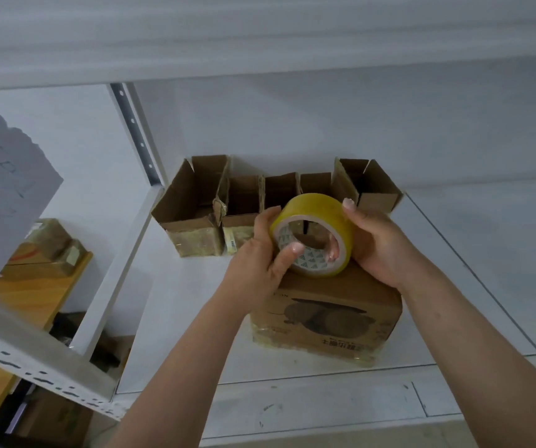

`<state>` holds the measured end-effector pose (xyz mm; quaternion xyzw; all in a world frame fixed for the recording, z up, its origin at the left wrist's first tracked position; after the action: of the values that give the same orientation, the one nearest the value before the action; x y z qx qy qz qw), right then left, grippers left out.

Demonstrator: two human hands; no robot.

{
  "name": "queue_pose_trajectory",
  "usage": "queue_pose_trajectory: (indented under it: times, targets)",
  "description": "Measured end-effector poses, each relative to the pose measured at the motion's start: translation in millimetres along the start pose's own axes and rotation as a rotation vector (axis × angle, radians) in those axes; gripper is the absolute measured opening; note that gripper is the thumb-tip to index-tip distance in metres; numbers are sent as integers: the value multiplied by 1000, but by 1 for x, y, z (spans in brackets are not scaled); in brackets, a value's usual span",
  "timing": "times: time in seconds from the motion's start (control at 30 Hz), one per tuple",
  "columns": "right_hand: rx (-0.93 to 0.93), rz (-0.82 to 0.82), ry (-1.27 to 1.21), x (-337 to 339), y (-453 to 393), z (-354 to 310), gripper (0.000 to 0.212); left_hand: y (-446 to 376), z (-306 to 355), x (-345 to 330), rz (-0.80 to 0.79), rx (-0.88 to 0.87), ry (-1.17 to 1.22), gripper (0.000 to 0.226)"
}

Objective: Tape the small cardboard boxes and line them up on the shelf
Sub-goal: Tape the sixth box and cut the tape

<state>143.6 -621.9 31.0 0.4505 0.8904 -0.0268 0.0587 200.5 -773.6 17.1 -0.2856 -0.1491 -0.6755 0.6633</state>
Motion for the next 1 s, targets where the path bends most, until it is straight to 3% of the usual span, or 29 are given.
queue_pose_trajectory:
  times: [0.07,0.23,0.33,0.4,0.5,0.67,1.0]
  targets:
    - [-17,20,27,6,3,-3,52,-2,-1,-3,19,14,-127,88]
    - [25,97,372,13,10,-32,50,-2,-3,-4,-18,35,-236,113]
    - [51,180,496,32,21,-52,73,-2,-4,-5,-48,44,-239,110]
    - [44,198,594,46,29,-61,77,-3,-4,-5,-39,63,-253,108]
    - [-66,195,729,56,37,-66,52,-3,-6,-5,-27,94,-249,110]
    - [-359,216,1099,82,47,-52,66,-2,-9,-3,-25,121,-195,114]
    - [-424,220,939,102,55,10,66,1,-7,-2,-30,124,-197,114]
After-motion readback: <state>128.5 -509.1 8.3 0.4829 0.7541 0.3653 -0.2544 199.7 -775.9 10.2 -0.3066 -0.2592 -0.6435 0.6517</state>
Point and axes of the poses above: each hand's wrist, its own y-axis away from the middle knuckle, its own x-axis out of the back of the hand, z = x × y, the point moved 6 cm from there along -y, towards the middle knuckle, and after that the axes turned 4 degrees about -z, right-handed, at the moved point
